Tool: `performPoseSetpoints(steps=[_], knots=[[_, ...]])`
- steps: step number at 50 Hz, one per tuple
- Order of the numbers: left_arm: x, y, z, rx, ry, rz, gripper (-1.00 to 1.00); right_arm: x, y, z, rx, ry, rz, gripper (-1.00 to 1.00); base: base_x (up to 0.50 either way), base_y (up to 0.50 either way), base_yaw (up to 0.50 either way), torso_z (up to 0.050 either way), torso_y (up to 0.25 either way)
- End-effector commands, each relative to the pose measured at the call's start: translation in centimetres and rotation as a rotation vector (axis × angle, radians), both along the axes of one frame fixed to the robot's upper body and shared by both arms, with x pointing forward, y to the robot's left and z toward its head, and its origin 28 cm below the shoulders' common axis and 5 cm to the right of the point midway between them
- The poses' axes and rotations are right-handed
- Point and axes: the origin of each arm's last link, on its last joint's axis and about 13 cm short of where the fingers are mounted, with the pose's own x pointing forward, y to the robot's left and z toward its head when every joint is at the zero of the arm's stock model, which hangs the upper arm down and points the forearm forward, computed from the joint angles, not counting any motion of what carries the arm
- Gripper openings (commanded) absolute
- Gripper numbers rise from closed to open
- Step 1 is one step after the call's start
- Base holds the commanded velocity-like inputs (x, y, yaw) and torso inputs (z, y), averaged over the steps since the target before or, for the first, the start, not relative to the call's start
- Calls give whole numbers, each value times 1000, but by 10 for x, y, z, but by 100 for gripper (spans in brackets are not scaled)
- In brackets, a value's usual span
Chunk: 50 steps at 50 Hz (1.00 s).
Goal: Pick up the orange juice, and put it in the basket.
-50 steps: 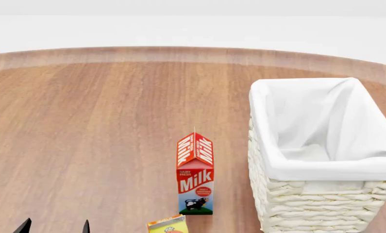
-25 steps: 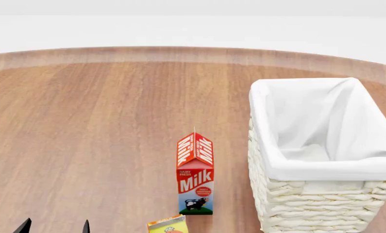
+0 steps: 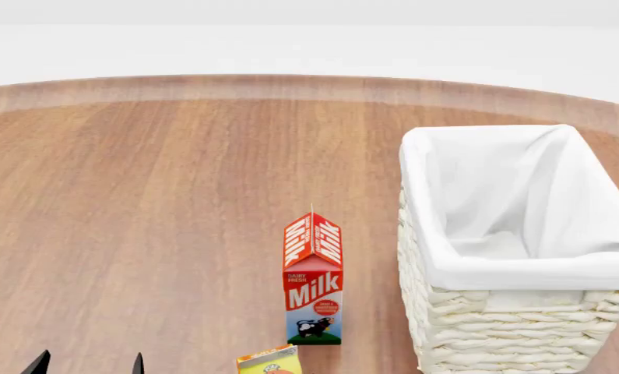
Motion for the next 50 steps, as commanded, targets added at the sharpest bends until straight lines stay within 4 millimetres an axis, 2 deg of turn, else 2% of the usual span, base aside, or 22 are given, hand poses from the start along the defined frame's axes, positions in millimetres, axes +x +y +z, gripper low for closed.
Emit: performPoseSetpoints(steps=[1,10,11,25,50], knots=[[0,0,0,0,0,0,100,2,0,-2,-3,4,-4,100,0,0,0,0,0],[0,0,0,0,0,0,100,2,1,-3,-4,3,-1,100,0,0,0,0,0],[0,0,0,0,0,0,100,1,1,-3,-8,-1,0,-100,0,0,0,0,0],[0,0,0,0,0,0,100,-2,1,0,-1,-6,4,-100,0,0,0,0,0],[0,0,0,0,0,0,100,-12,-3,38,11,-96,10,-100,0,0,0,0,0]])
